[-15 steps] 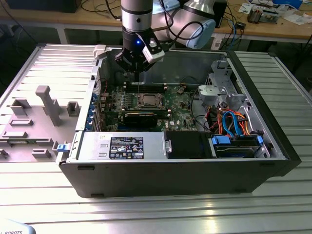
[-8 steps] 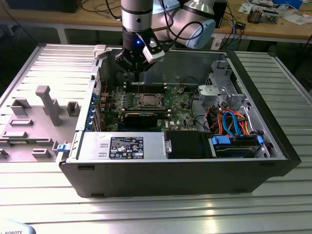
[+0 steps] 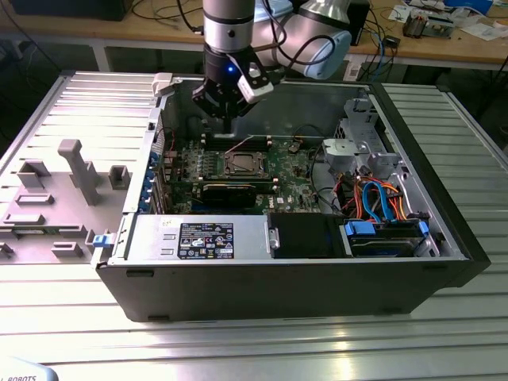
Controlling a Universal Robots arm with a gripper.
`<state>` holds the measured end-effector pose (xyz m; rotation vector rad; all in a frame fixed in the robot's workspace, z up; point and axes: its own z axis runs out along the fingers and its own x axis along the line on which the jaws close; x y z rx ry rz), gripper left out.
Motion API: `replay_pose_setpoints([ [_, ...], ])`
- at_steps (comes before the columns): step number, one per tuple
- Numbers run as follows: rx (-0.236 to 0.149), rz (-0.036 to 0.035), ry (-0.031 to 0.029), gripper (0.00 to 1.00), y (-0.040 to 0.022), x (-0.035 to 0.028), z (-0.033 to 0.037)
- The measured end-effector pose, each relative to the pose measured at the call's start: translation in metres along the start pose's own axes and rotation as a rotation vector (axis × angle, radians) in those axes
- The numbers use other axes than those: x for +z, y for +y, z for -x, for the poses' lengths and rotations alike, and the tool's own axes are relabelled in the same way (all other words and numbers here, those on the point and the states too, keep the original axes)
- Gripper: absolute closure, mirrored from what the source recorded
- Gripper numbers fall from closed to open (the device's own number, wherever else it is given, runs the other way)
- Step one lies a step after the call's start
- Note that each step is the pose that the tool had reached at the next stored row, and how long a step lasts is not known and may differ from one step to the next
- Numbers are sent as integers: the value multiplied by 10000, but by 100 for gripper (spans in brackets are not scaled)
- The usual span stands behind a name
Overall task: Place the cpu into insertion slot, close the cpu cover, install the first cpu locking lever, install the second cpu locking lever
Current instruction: 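Install the first cpu locking lever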
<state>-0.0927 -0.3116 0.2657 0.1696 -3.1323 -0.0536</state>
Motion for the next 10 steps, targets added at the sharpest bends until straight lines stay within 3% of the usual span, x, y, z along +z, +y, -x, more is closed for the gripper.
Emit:
replay_pose_setpoints([
  [2, 0, 2, -2, 89, -1, 8, 13],
  [6, 165, 175, -29, 89, -9, 54, 60],
  [7, 172, 179, -57, 89, -9, 55, 63],
  [8, 172, 169, -161, 89, -9, 57, 65],
  [10, 171, 144, -433, 89, -10, 66, 66],
])
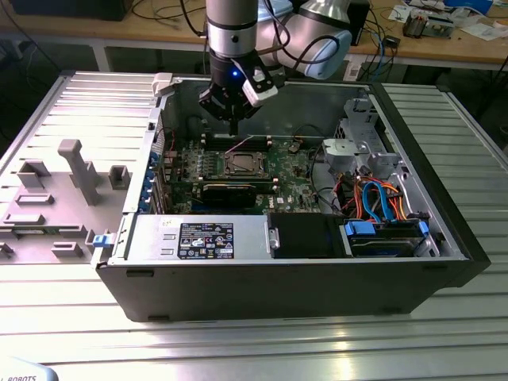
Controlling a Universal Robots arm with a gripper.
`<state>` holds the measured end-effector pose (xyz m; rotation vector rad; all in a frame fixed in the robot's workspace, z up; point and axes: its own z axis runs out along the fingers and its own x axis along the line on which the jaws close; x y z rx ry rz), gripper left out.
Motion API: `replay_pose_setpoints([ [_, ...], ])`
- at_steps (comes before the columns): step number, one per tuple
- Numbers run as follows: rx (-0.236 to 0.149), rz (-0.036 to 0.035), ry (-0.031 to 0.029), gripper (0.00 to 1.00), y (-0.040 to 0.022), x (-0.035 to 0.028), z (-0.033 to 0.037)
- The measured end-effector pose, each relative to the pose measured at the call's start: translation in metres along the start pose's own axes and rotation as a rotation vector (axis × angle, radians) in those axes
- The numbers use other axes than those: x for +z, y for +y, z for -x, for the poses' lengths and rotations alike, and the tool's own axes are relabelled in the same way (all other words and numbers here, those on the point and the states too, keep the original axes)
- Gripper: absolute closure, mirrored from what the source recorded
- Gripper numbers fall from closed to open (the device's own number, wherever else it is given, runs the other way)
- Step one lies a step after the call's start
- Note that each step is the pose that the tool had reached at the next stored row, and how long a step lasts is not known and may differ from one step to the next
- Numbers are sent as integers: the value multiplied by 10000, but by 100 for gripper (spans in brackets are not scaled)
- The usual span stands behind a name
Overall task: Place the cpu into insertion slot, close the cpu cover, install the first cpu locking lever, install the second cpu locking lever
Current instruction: 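Install the first cpu locking lever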
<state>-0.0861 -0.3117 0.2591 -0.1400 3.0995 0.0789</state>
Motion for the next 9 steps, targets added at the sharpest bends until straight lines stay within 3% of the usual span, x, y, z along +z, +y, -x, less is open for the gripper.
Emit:
replay_pose_setpoints([
  [9, 26, 2, -16, 89, 0, 6, -1],
])
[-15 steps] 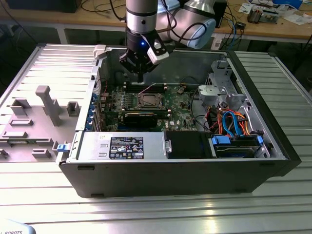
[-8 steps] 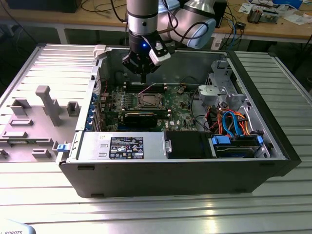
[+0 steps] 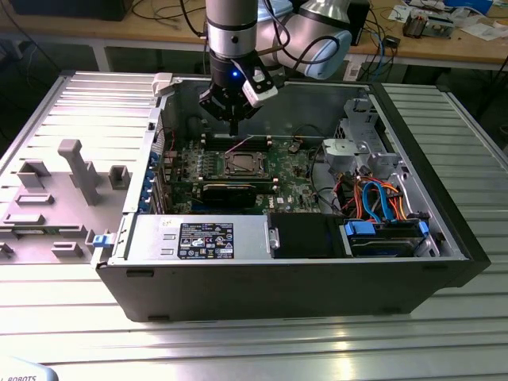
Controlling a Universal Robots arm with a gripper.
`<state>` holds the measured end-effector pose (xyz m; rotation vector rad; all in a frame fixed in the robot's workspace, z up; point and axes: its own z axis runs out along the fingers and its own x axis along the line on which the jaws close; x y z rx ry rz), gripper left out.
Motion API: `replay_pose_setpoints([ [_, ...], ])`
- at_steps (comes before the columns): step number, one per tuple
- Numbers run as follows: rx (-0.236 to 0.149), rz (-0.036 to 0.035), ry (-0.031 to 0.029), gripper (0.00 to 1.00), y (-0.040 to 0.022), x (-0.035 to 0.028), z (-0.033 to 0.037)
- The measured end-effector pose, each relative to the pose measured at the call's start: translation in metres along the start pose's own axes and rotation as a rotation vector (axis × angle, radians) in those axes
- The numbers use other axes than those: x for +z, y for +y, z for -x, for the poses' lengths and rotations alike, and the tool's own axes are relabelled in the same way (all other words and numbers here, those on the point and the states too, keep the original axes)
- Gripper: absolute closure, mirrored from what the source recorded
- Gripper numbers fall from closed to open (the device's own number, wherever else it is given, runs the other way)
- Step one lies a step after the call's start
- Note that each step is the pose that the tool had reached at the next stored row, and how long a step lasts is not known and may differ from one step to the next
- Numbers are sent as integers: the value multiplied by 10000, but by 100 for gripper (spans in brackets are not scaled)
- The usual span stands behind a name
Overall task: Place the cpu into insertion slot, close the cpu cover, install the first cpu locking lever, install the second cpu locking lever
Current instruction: 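Install the first cpu locking lever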
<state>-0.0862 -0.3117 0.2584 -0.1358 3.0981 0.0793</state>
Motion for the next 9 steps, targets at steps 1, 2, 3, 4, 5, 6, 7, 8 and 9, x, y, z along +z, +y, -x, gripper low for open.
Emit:
replay_pose_setpoints([
  [1, 0, 0, 0, 89, 0, 0, 0],
  [2, 0, 0, 0, 89, 0, 0, 0],
  [3, 0, 0, -1, 89, 0, 0, 0],
  [4, 0, -2, 0, 89, 0, 0, 0],
  [5, 0, -5, 0, 89, -1, 0, 1],
  [6, 1, -5, -1, 89, -1, 2, 6],
  [7, 5, -6, -1, 89, -1, 7, 11],
  [8, 13, -4, -2, 89, -2, 16, 19],
  [9, 24, -4, -4, 89, -4, 24, 24],
])
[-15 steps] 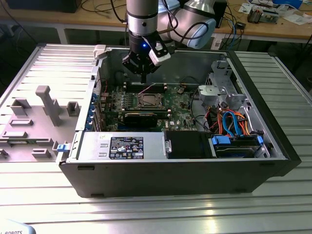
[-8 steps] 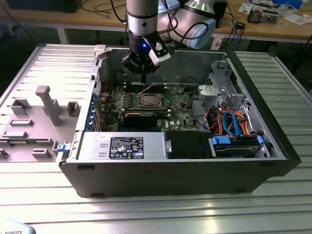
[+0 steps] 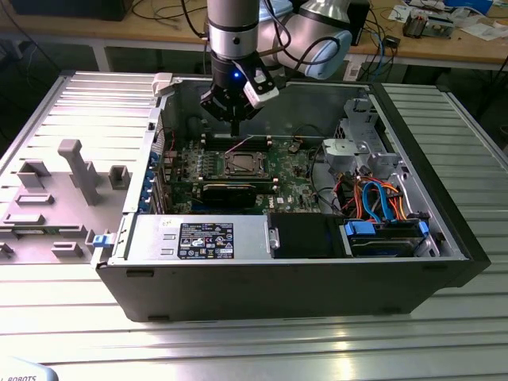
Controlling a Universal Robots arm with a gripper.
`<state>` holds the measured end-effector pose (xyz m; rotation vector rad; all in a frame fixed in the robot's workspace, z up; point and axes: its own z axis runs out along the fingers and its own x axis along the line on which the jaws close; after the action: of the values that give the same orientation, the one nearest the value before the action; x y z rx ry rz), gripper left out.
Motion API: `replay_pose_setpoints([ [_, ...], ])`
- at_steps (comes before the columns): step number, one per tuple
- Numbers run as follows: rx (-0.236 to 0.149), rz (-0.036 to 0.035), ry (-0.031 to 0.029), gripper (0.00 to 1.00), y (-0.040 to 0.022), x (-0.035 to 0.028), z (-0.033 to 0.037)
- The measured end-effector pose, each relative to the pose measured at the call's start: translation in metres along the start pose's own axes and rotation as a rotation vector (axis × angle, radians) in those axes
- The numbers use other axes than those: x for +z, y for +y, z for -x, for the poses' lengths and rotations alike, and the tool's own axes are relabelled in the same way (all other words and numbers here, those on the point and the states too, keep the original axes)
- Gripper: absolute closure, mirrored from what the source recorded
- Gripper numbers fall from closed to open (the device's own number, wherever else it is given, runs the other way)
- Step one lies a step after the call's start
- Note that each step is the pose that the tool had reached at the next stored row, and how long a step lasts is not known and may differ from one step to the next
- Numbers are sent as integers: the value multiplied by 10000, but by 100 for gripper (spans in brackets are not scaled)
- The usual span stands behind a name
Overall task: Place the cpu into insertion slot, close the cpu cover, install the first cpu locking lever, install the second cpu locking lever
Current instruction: 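Install the first cpu locking lever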
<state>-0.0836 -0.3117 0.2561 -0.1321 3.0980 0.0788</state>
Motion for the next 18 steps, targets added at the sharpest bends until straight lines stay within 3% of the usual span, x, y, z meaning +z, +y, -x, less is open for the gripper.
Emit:
replay_pose_setpoints([
  [9, 361, -11, -17, 89, -6, 102, 65],
  [18, 356, -5, -18, 89, 9, 180, 87],
])
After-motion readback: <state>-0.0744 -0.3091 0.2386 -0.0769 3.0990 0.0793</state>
